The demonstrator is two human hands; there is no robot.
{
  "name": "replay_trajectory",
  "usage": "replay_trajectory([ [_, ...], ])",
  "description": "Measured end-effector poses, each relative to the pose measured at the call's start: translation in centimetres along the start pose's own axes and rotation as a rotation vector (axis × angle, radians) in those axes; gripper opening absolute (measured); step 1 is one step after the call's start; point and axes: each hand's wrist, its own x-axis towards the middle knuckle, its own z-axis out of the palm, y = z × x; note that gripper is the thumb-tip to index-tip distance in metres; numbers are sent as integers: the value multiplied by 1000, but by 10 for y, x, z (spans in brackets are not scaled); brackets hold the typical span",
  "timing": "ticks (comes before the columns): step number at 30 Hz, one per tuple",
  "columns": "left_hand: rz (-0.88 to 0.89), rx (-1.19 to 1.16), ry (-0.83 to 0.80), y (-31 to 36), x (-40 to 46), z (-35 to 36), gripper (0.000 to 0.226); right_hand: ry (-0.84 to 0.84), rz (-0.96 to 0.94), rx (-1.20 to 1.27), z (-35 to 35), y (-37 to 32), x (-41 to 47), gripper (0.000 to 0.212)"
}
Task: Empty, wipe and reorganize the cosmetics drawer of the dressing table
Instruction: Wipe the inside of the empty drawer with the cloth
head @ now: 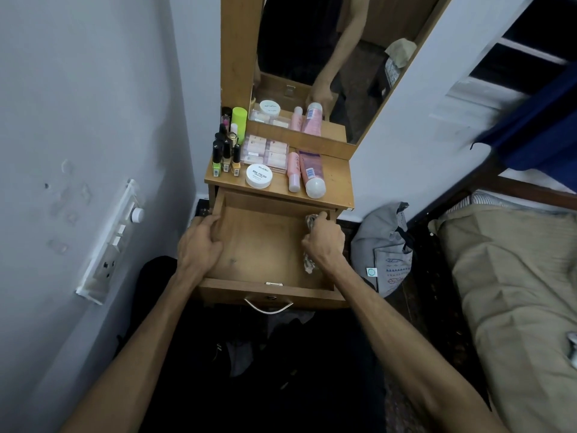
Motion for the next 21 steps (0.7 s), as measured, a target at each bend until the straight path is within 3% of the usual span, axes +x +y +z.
replay_trajectory([
  [3,-4,-22,-2,-1,0,-1,64,-24,-30,-111,22,0,12,15],
  [6,-2,-49,4,-3,0,0,64,-50,-3,-189,38,-6,19,13],
  [14,-37,-124,22,0,3,0,63,-73,212,27,49,-14,28,27],
  [21,-54,-156,33,-1,4,-1,62,-184,63,242,53,-60,20,38],
])
